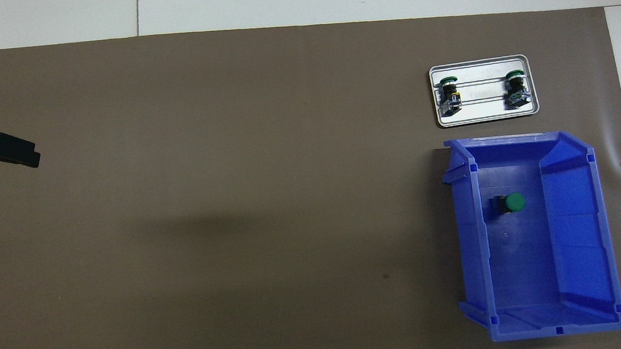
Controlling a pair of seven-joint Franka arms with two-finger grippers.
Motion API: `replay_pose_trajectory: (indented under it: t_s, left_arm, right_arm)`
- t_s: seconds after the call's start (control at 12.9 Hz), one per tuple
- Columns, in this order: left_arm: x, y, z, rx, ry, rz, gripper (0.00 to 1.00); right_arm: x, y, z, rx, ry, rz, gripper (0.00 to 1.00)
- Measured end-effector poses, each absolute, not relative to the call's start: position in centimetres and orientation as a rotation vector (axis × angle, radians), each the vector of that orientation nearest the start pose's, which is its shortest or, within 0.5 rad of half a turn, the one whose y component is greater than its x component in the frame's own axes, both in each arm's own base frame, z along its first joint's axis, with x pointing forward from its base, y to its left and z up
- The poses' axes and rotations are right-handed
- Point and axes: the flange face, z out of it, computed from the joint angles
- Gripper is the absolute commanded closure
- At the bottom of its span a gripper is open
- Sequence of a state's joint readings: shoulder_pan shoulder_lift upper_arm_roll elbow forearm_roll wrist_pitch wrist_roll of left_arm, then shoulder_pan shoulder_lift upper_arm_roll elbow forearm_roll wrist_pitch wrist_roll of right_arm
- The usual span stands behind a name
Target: Place and press button with both arms
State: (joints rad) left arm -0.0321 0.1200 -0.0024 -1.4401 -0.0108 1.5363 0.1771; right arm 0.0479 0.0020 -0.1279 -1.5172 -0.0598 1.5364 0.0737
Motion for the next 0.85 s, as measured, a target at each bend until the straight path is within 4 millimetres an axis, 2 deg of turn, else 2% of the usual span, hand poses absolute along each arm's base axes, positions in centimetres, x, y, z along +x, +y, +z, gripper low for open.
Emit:
replay_pose_trajectory:
  t_s: [0.85]
  left_arm:
    - [58.8, -2.1, 61.4, -3.136, 0.333, 0.036, 0.0]
  right_arm:
    - [55.0, -3.0, 63.4, -3.194, 0.177, -0.007, 0.0]
